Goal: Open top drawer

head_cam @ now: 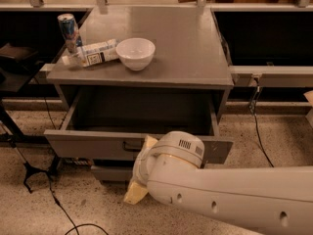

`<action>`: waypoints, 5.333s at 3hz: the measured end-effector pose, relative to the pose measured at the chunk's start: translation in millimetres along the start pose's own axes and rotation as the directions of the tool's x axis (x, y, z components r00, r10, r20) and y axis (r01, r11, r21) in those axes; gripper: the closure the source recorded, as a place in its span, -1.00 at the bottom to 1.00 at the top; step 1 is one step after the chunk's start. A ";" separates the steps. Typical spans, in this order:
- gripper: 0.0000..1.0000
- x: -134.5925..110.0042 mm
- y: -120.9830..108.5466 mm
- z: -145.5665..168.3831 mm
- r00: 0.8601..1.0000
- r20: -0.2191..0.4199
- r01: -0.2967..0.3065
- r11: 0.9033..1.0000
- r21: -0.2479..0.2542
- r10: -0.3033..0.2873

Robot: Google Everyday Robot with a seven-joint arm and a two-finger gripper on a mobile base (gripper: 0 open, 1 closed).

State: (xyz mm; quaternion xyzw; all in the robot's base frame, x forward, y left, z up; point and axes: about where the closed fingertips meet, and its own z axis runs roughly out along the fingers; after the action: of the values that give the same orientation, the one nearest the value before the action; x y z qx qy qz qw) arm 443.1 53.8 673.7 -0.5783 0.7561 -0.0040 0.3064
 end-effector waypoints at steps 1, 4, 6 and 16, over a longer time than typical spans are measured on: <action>-1.00 -7.4 -10.5 4.1 1.000 0.001 0.017 1.000 0.001 -0.017; -1.00 -15.1 -47.0 27.8 0.996 -0.029 0.078 0.996 -0.038 -0.079; -1.00 -4.8 -43.6 46.9 0.990 -0.070 0.108 0.982 -0.157 -0.120; -1.00 101.5 72.3 -63.8 0.997 -0.075 0.012 0.987 -0.159 -0.024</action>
Offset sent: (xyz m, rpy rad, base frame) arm 0.0407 0.0097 -0.0161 -0.0285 0.0615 0.0679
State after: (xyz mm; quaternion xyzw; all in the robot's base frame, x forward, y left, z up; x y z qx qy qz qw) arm 335.7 -33.5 652.8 -0.6072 0.7599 0.0312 0.2299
